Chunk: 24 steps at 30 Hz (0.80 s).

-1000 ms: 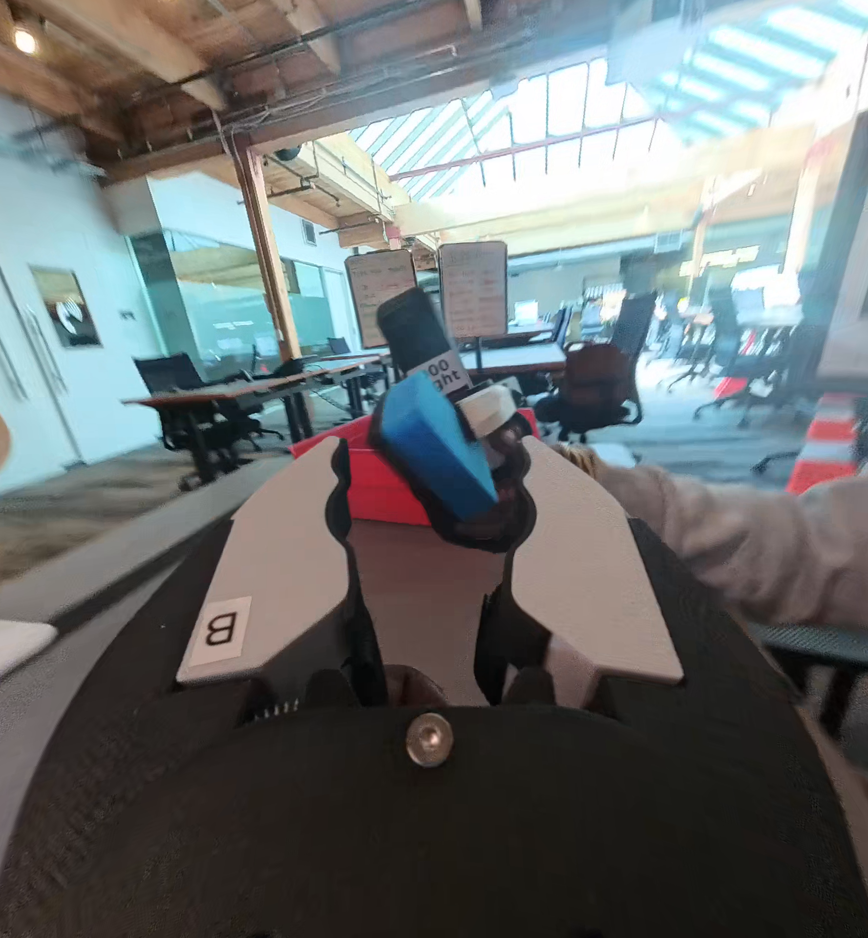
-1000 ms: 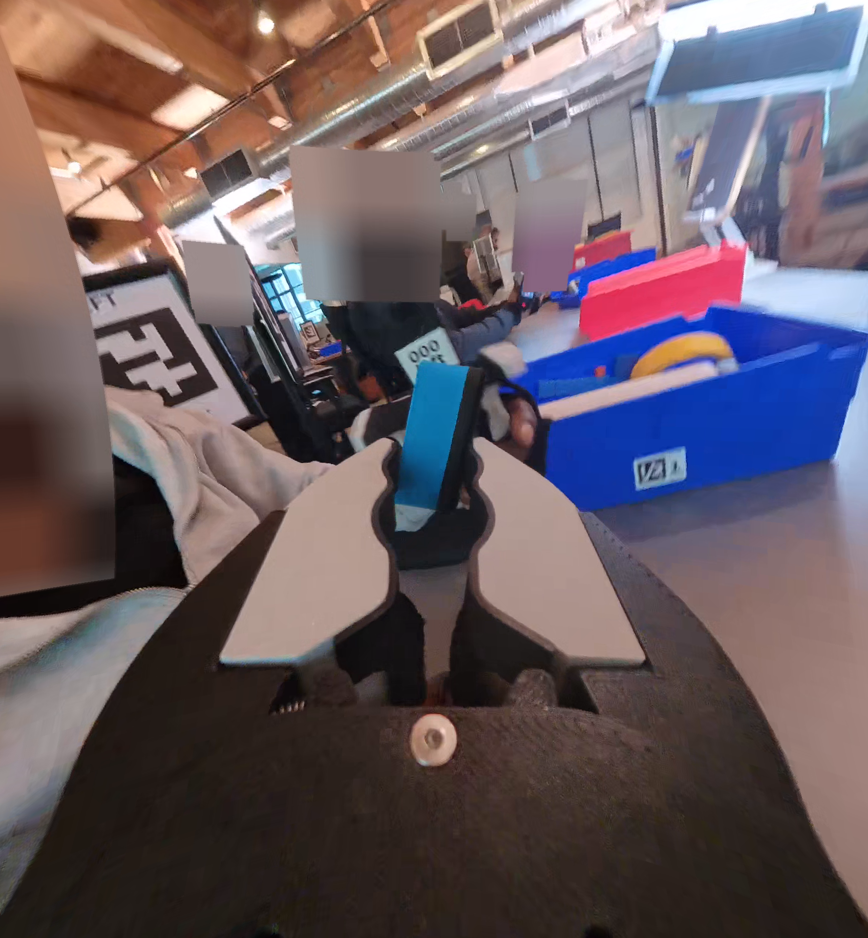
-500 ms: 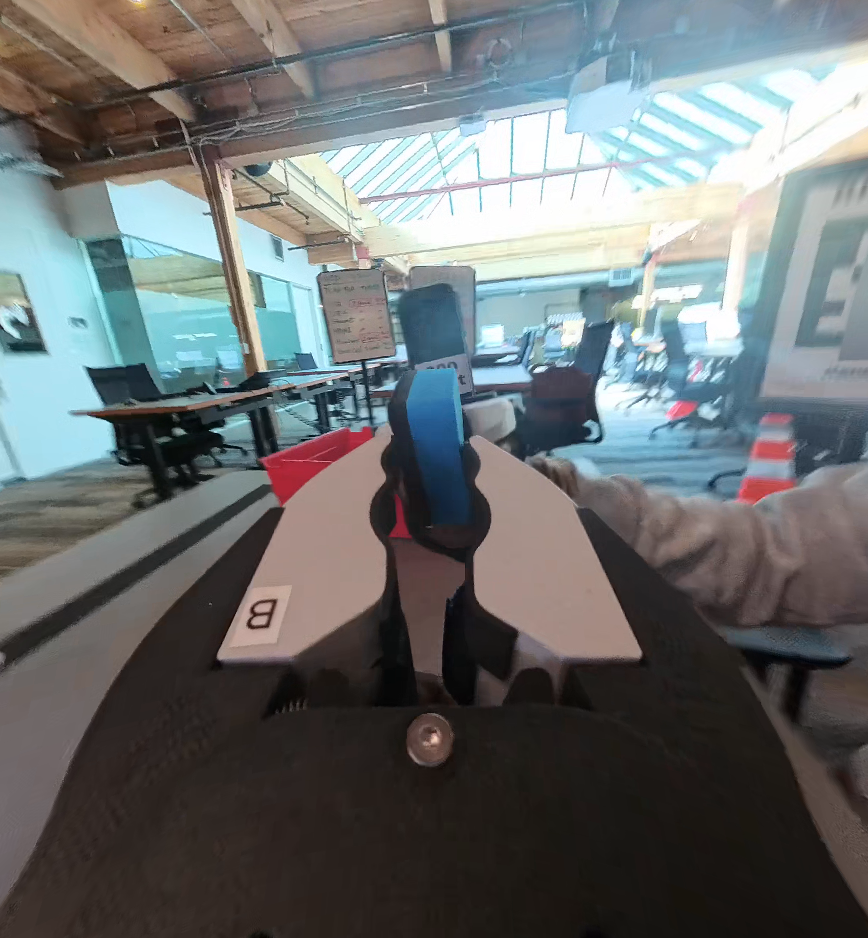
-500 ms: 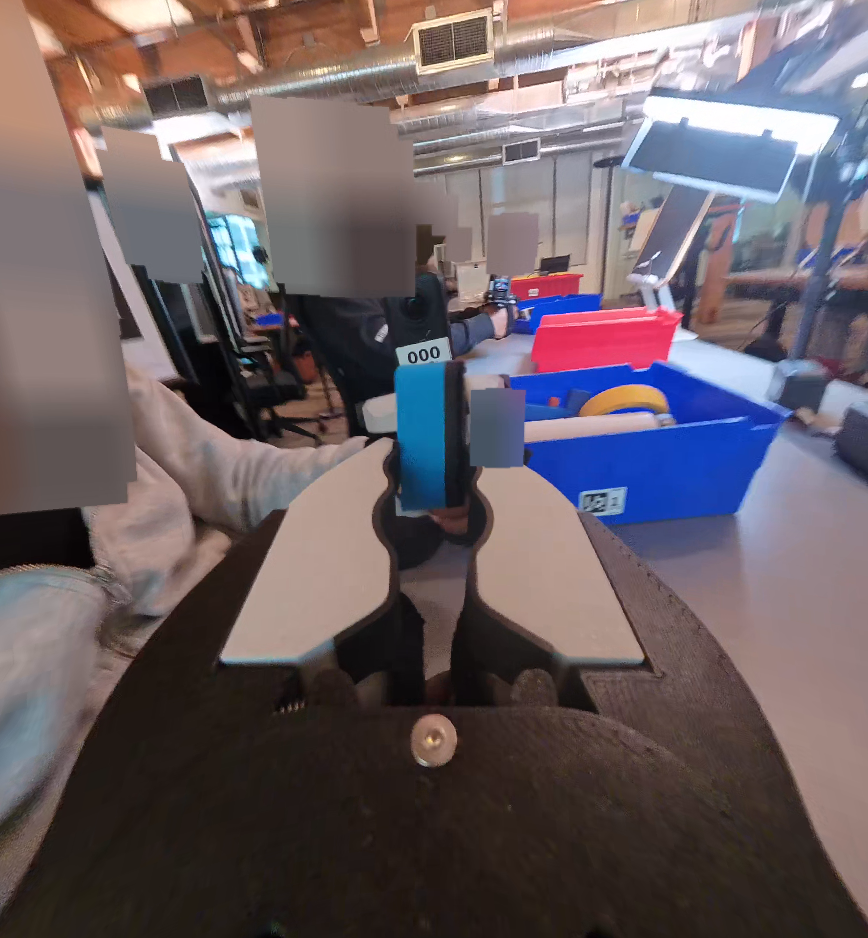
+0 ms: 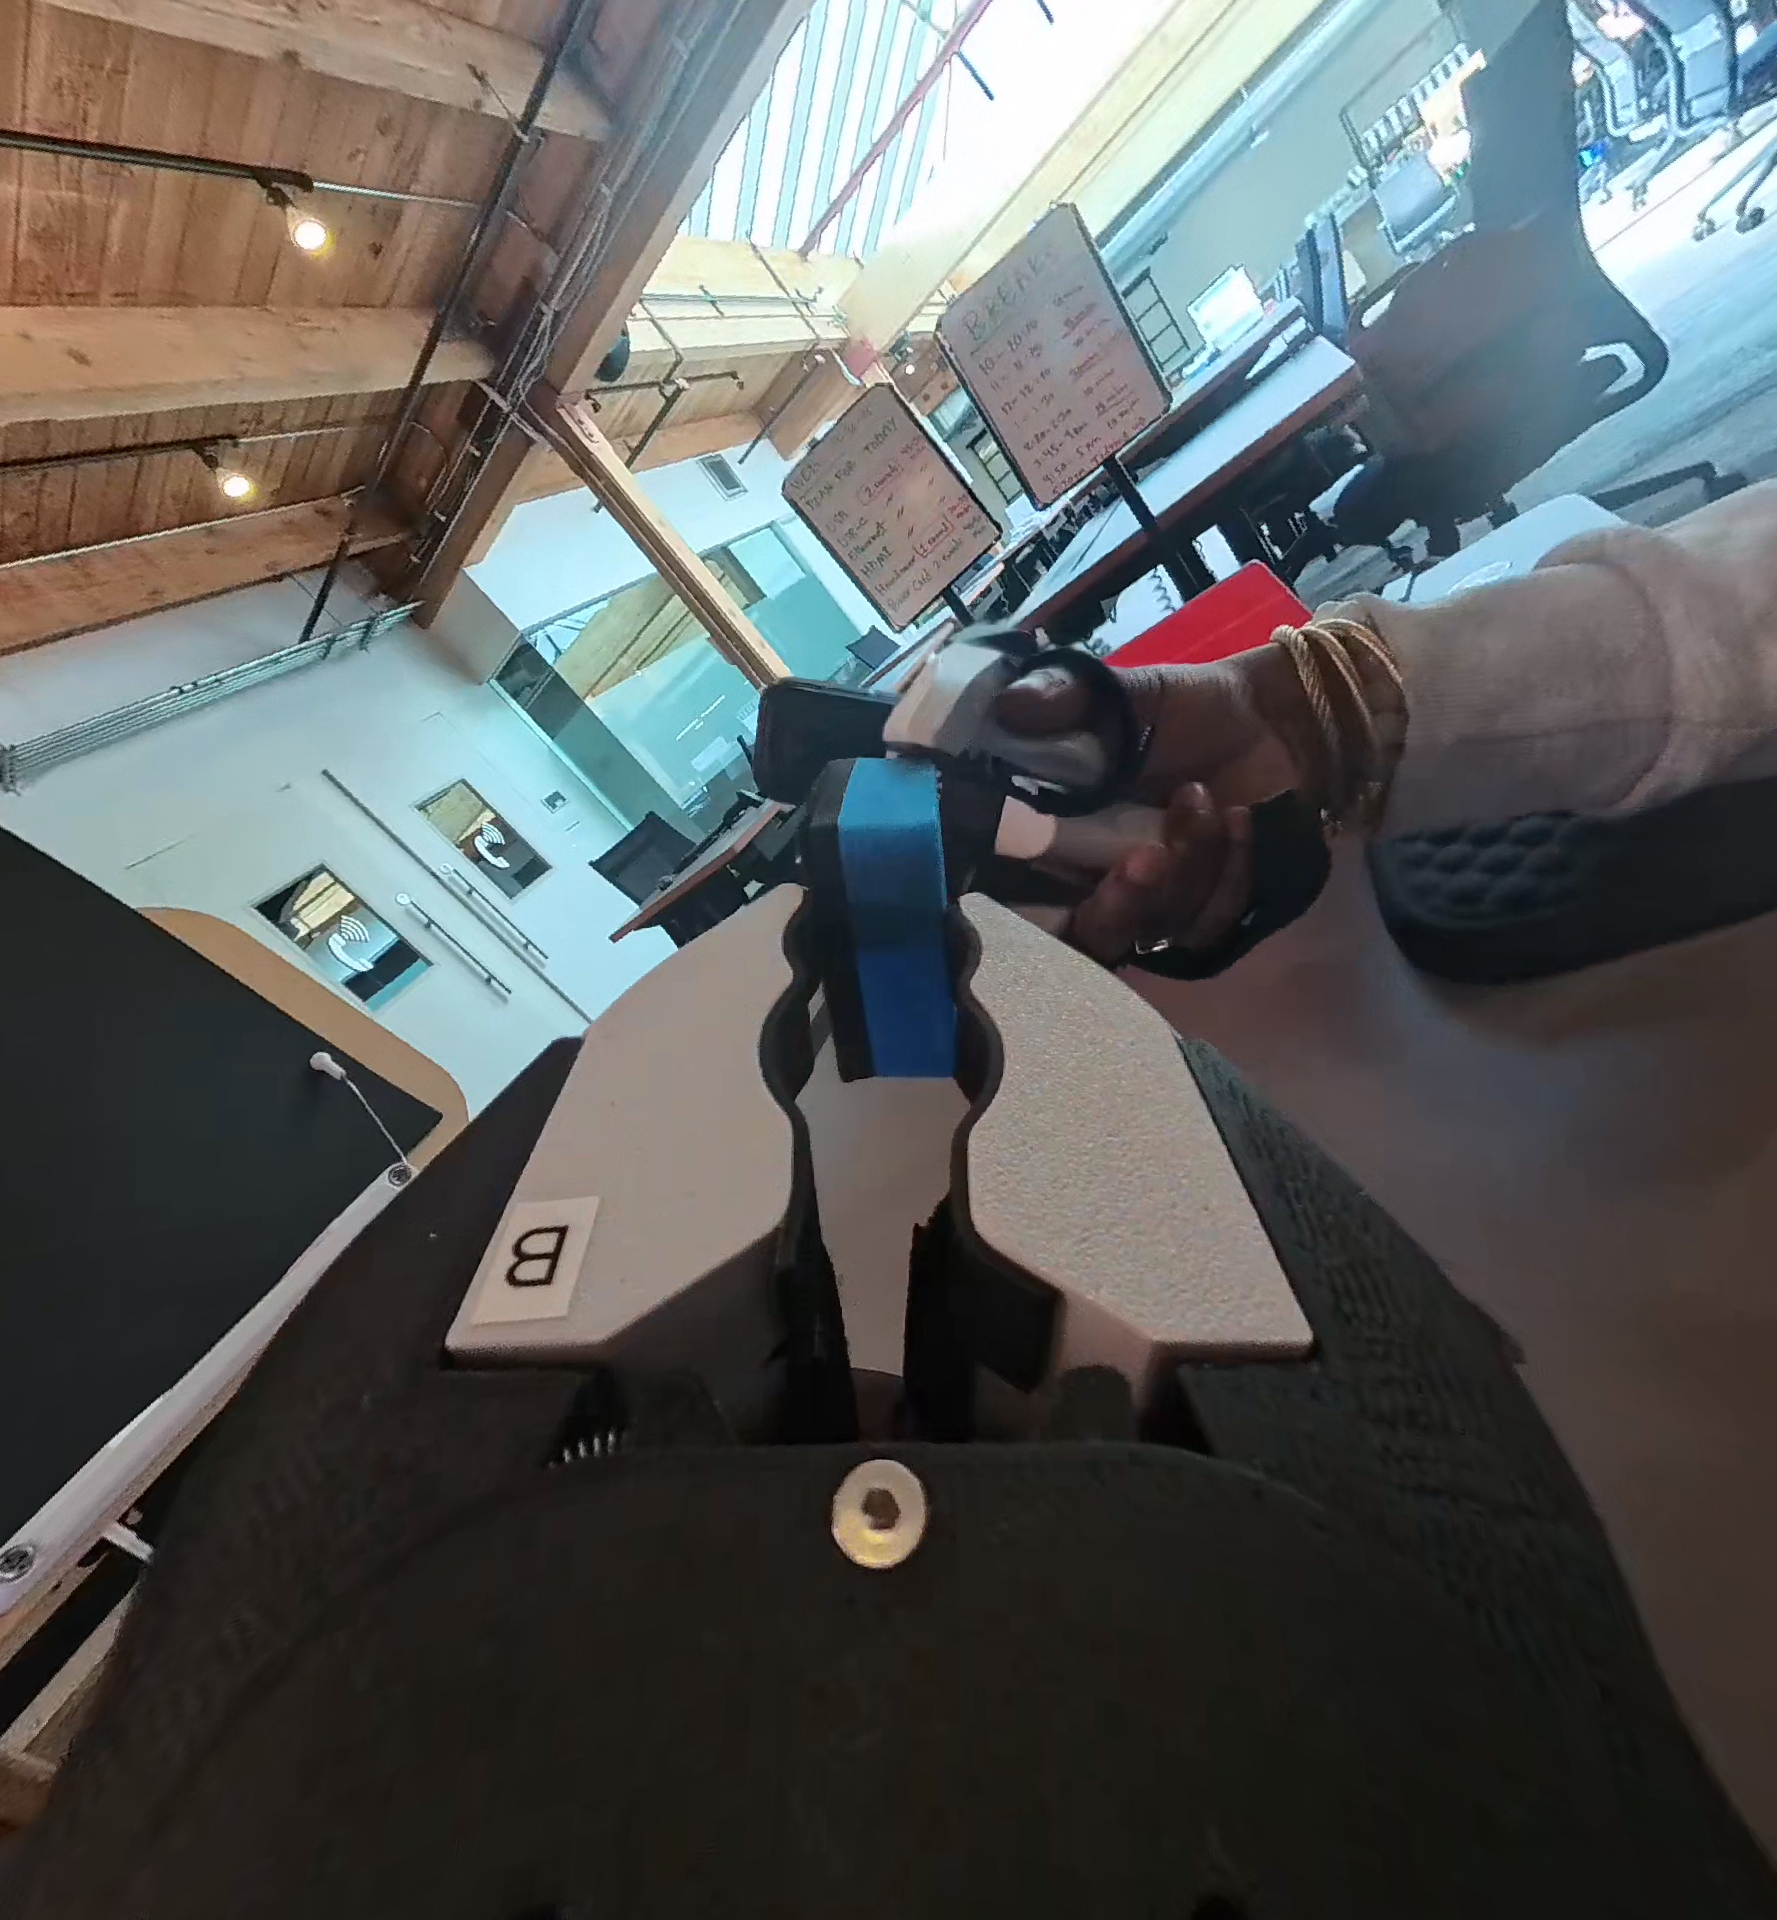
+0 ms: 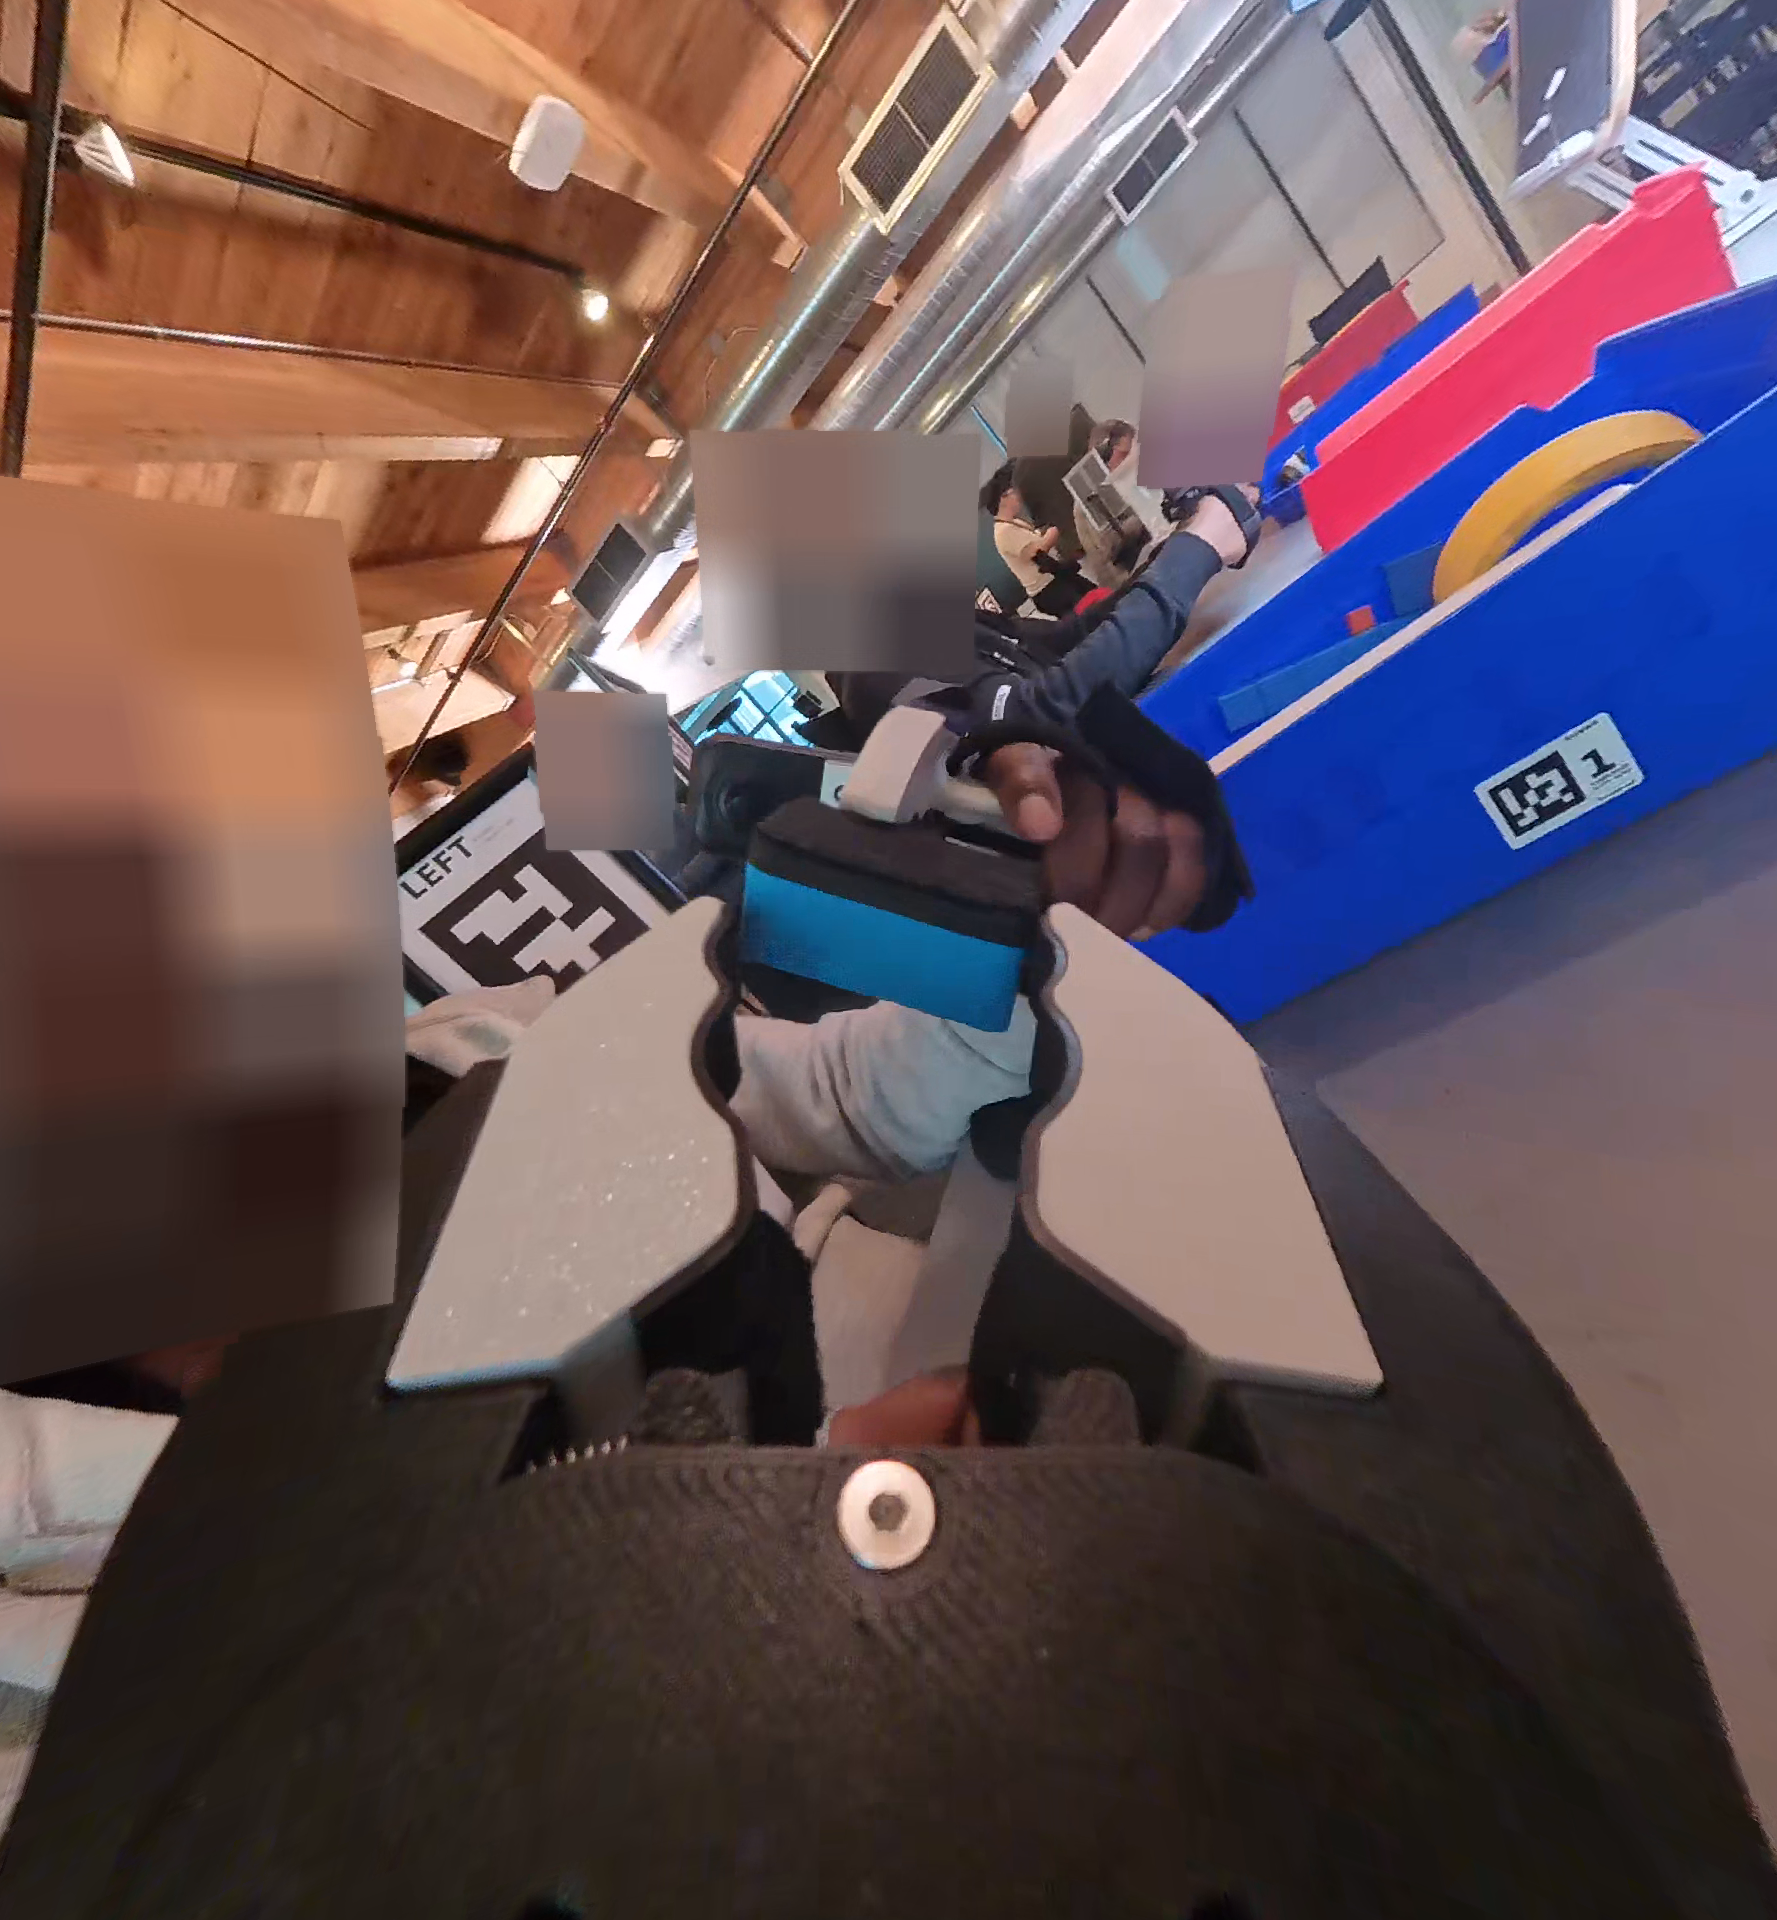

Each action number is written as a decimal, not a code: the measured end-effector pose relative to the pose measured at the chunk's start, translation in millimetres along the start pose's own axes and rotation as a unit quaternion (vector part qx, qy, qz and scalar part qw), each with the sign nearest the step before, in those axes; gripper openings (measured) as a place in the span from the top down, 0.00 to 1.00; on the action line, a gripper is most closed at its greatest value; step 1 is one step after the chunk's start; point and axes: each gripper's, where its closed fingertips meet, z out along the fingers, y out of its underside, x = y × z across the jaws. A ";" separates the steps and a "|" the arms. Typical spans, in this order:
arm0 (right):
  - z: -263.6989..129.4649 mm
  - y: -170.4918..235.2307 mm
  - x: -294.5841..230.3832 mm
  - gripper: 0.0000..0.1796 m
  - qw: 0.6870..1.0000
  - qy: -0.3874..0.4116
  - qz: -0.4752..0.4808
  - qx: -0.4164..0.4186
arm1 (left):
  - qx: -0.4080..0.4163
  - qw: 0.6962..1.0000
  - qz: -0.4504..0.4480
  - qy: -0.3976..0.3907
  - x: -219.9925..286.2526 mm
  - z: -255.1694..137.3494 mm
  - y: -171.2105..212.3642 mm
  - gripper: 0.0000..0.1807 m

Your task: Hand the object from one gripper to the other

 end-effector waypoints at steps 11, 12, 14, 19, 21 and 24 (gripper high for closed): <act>-2.4 -9.6 -22.4 0.71 0.942 0.070 -0.328 -0.002 | 0.089 0.937 -0.336 0.043 -10.2 -0.8 -14.5 0.61; 0.1 -6.4 -28.3 0.71 0.924 0.071 -0.376 -0.011 | 0.103 0.918 -0.377 0.065 -8.4 -1.4 -18.4 0.59; 5.6 -1.1 -36.4 0.71 0.898 0.068 -0.433 -0.020 | 0.114 0.894 -0.419 0.111 -0.7 -2.1 -24.5 0.58; 11.6 8.3 -32.9 0.71 0.890 0.064 -0.450 -0.042 | 0.102 0.931 -0.333 0.113 11.6 -1.8 -25.7 0.70; 12.1 7.9 -32.4 0.71 0.890 0.065 -0.450 -0.038 | 0.104 0.928 -0.339 0.116 10.4 -2.5 -26.7 0.70; 12.3 6.8 -30.9 0.71 0.905 0.062 -0.420 -0.032 | 0.106 0.944 -0.297 0.099 8.5 -3.2 -25.5 0.71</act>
